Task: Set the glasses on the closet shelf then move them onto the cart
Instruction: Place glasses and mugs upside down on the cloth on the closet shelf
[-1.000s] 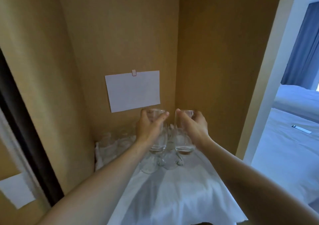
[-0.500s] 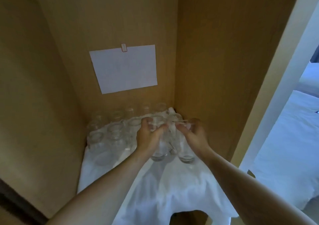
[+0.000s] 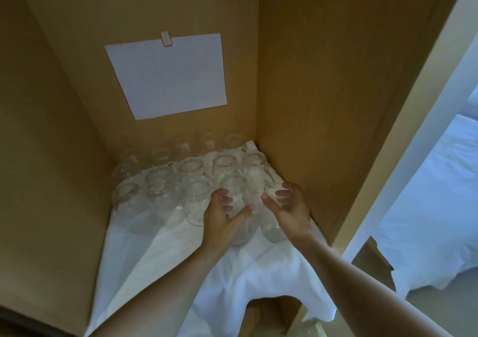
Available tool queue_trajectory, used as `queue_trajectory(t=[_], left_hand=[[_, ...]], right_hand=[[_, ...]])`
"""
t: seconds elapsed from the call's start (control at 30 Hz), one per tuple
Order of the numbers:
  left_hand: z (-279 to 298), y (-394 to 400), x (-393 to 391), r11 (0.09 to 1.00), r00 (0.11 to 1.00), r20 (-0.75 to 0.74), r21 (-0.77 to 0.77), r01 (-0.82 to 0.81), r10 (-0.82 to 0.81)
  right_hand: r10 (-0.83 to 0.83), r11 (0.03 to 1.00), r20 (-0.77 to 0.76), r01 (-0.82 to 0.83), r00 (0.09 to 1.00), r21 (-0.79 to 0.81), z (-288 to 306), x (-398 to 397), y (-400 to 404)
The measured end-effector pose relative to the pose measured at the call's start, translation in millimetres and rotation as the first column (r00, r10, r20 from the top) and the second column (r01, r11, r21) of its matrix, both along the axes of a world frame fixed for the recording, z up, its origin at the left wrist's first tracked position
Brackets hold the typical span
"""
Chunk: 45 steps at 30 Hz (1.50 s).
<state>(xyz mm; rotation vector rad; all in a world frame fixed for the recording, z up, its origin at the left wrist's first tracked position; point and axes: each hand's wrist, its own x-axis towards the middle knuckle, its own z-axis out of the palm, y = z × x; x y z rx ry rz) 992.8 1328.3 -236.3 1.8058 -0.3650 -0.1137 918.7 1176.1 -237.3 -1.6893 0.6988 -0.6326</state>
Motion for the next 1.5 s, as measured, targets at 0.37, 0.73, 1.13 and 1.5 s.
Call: queue_trajectory(t=[0.37,0.73,1.13,1.5], left_hand=[[-15.5,10.0,2.2,0.998,0.999,-0.003,-0.056,0.038,-0.039],[-15.8,10.7,6.7,0.995,0.996,0.006,-0.041,0.094,-0.094],[-16.8,8.6,12.0,0.994,0.996,0.017,-0.052,0.093,-0.092],[-16.5,7.7,13.2,0.995,0.996,0.009,-0.051,0.084,-0.084]], right_hand=[[0.091,0.995,-0.194,-0.084,0.977,0.046,-23.6,-33.8,18.4],[0.014,0.994,-0.365,-0.052,0.931,-0.094,2.6,-30.8,5.9],[-0.292,0.740,-0.614,-0.234,0.733,-0.631,67.1,-16.8,0.2],[-0.225,0.462,-0.676,-0.534,0.702,-0.708,70.5,13.3,-4.6]])
